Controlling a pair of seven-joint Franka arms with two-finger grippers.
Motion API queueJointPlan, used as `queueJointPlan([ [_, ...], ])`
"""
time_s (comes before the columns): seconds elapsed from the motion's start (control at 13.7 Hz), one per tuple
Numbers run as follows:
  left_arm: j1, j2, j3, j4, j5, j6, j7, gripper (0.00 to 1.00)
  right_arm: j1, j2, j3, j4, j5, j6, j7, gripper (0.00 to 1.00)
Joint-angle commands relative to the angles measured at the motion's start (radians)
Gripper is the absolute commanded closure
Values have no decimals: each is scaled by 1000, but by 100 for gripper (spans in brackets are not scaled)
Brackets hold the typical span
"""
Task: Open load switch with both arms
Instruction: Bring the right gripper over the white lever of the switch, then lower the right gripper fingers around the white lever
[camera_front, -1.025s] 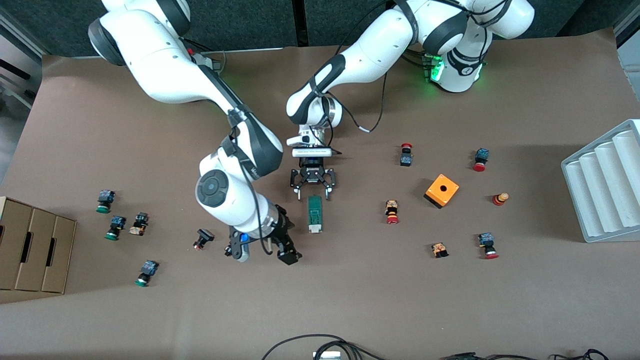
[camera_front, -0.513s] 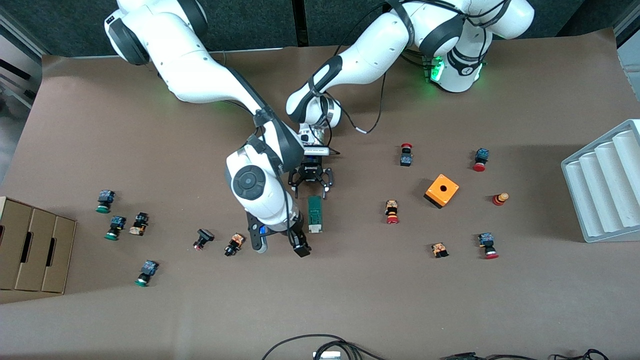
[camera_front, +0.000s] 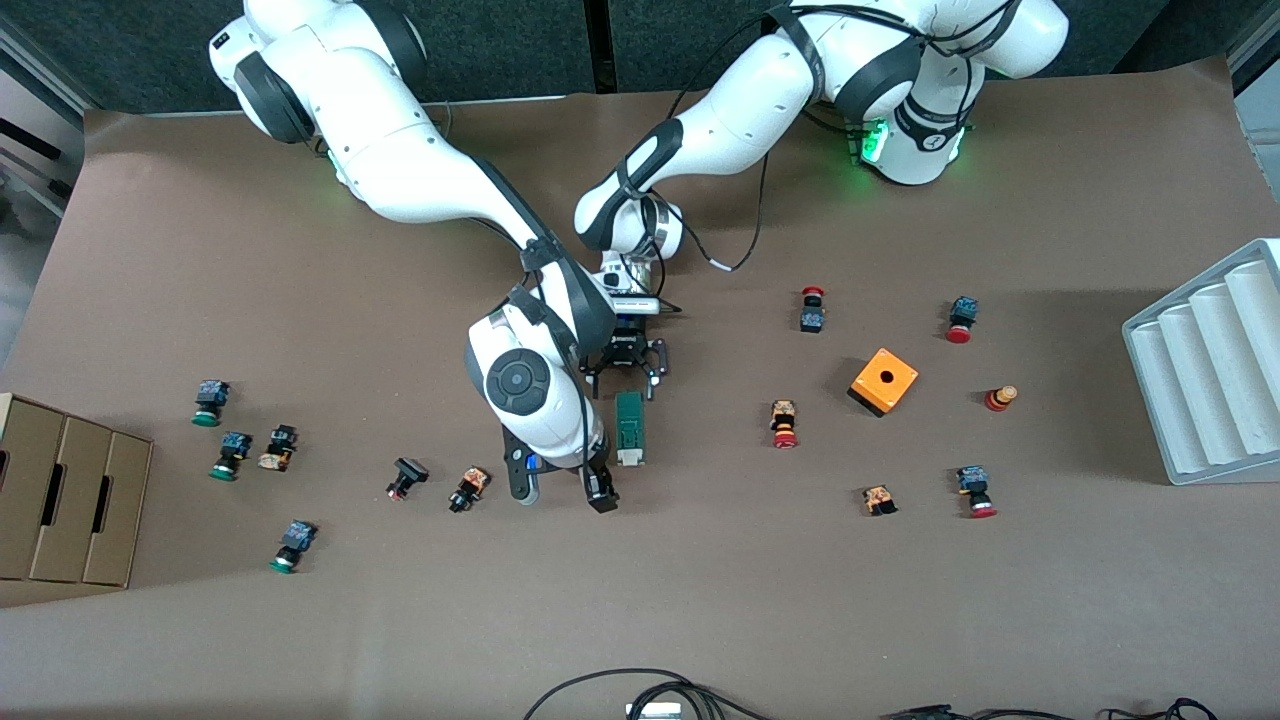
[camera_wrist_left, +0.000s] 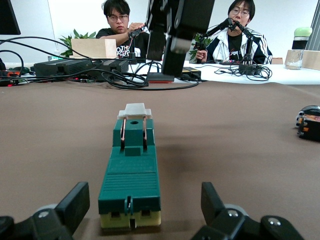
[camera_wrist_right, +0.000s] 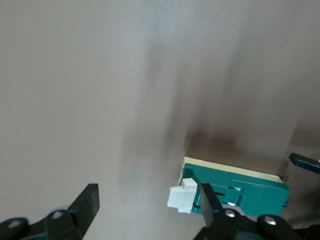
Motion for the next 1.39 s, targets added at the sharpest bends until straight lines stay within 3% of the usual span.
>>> queueJointPlan([
  [0.0,-3,31,4,33,20,-17,-4,4,12,70,1,87,21,-1,48,16],
  [0.37,-3,42,6,37,37,-17,-4,13,12,79,4,89,72,-10,71,27],
  [0.66,0,42,7,37,40,-17,-3,29,19,78,5,87,89,-38,86,37],
  [0.81,0,42,7,37,40,-17,-4,43,22,78,2,87,112,-46,91,40],
  [1.17,0,46,7,37,40,-19,-4,46,27,79,1,84,132,-76,91,45],
  [1.32,0,46,7,37,40,-17,-4,46,27,84,1,84,132,-81,89,51],
])
